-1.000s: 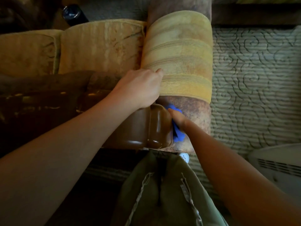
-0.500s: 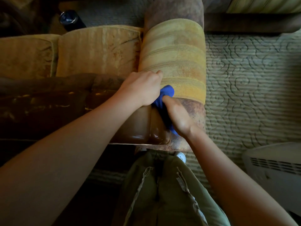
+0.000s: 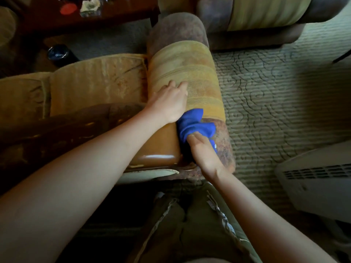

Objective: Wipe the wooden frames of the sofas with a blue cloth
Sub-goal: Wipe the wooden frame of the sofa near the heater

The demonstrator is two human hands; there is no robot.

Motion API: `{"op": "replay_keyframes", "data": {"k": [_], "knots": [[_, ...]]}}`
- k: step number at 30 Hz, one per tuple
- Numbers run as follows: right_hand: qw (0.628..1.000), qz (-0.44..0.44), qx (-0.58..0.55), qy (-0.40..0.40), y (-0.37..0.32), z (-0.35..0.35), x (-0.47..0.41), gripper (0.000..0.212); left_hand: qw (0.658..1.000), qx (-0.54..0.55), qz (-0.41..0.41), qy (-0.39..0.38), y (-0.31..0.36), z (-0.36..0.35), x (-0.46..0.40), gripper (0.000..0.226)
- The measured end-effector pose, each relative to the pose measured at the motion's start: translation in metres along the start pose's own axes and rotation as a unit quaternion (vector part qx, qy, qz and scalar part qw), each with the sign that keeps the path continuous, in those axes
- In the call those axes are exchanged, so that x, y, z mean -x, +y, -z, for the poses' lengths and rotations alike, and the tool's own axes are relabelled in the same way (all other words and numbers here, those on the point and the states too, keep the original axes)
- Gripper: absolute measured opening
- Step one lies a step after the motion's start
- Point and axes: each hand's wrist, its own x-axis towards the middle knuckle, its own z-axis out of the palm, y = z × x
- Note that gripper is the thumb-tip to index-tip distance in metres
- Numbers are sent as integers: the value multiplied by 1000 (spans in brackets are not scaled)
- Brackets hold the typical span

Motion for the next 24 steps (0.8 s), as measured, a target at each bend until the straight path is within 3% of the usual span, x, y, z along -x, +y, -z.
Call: {"op": "replay_keyframes", "data": {"k": [4, 8, 13, 17, 20, 24], "knots": [[997, 21, 67, 20, -23, -14, 1, 35, 981, 179, 20, 71, -8, 11, 3, 34], [987, 10, 152, -41, -62, -11, -17, 30, 960, 270, 75, -13, -31, 33, 14, 34], [980, 48, 188, -35, -86, -26, -11, 31, 969, 213, 125, -21, -88, 55, 54, 56], [937, 99, 328, -65, -105, -60, -15, 31, 959, 189, 213, 0, -106, 50, 68, 73], [910, 53, 376, -166, -123, -80, -40, 35, 957, 191, 217, 36, -102, 47, 66, 69], [927, -35, 285, -240, -127, -68, -50, 34, 945, 236, 214, 68, -111, 39, 62, 63]]}}
